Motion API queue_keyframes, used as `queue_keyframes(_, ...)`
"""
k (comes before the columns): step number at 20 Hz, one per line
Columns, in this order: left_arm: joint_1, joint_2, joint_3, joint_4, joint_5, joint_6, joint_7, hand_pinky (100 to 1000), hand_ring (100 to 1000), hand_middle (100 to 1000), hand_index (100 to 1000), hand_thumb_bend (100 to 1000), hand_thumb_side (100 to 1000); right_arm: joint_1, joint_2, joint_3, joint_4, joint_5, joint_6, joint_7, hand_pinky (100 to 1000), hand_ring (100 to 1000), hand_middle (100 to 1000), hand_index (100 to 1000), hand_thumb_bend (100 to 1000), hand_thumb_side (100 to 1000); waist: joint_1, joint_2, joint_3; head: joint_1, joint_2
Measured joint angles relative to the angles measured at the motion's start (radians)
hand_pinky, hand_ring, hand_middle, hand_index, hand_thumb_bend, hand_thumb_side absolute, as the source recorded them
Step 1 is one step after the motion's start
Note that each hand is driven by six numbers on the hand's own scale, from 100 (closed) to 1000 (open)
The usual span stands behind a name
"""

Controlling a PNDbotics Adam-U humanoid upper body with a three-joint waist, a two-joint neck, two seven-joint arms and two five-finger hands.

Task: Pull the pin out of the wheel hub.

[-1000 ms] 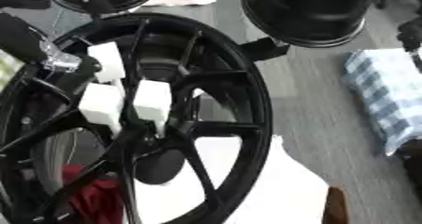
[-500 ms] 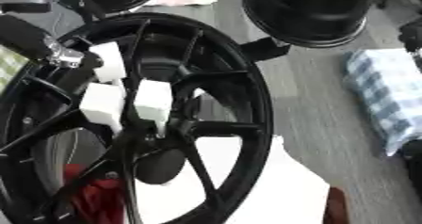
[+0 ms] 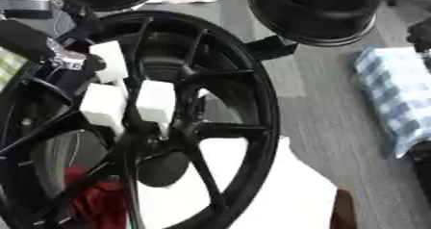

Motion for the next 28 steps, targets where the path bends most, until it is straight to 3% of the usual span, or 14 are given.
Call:
queue_keyframes(5, 0.004, -0.009, 0.000, 0.011, -0.008, -0.014, -0.015, 1000, 840, 682, 886, 511, 834, -0.001, 0.006, 0.000, 0.000, -0.002, 0.001, 0.000, 618, 625, 523, 674, 304, 192, 0.003, 0.003, -0.006, 0.007, 0.001)
queue_keyframes(13, 0.004, -0.026, -0.006, 0.024, -0.030, -0.015, -0.016, 1000, 770, 565, 848, 481, 844, -0.001, 0.007, 0.001, 0.000, -0.005, 0.006, -0.001, 617, 625, 523, 673, 300, 195, 0.011, 0.009, -0.006, 0.010, 0.007)
queue_keyframes(26, -0.003, -0.051, -0.021, 0.038, -0.075, -0.002, 0.009, 973, 716, 508, 814, 465, 812, -0.002, 0.007, 0.001, 0.000, -0.010, 0.009, -0.001, 618, 625, 524, 674, 301, 195, 0.016, 0.009, -0.006, 0.017, 0.008)
queue_keyframes(28, -0.003, -0.051, -0.024, 0.040, -0.078, -0.003, 0.013, 947, 686, 486, 783, 411, 785, -0.002, 0.007, 0.001, 0.000, -0.011, 0.009, -0.001, 618, 625, 525, 674, 299, 198, 0.016, 0.009, -0.006, 0.017, 0.008)
